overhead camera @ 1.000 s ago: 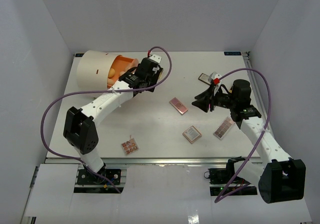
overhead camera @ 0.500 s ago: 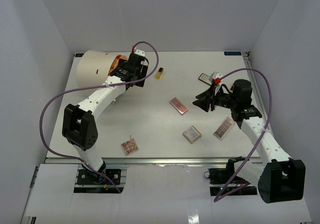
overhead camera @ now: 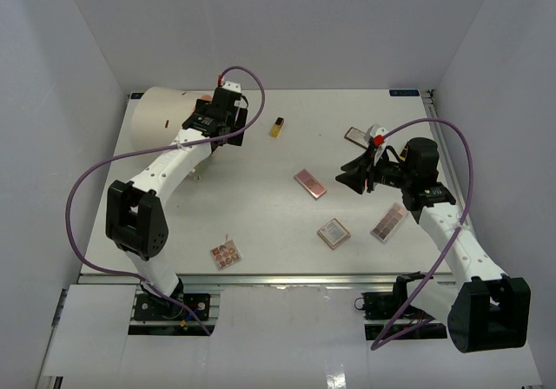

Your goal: Organize the makeup

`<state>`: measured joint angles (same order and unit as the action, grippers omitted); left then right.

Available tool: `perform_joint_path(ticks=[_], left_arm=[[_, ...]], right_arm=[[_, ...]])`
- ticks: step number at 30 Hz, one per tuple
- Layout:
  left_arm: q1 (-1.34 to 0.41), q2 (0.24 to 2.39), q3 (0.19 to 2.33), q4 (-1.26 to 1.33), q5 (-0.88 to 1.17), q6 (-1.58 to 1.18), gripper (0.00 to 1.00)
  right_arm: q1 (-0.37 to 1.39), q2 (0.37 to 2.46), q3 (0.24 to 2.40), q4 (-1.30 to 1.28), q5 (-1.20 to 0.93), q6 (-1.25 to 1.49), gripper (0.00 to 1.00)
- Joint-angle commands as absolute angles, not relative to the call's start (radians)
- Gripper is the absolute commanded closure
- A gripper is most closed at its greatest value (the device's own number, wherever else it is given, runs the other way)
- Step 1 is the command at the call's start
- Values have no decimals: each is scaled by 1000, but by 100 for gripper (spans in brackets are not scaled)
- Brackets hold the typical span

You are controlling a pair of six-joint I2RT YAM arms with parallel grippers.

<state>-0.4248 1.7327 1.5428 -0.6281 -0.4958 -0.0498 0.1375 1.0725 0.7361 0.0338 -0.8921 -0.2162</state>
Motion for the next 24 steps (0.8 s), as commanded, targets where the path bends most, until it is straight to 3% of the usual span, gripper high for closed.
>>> perform_joint_path(ticks=[1,10,15,18,21,24], left_arm=[[-428,1652,1563,-616,-441,-72,4],[-477,1531,1436,-552,-373,-217,7],[-490,1550,1367,-512,-475,-387,7],[-518,1614,1369,-522,-655,-504,7],[-572,1707,1408,-592,-965,-645,4],[-584,1806,1508,-725,-1089,-786,4]], right_arm=[[130,1070,742,67,-897,-229,53],[130,1084,742,66,-896,-233,53],[130,1088,740,66,-890,-234,53],[127,1089,739,66,-888,-233,53],[124,1090,741,66,-889,-234,53],[126,1096,742,66,-891,-235,53]])
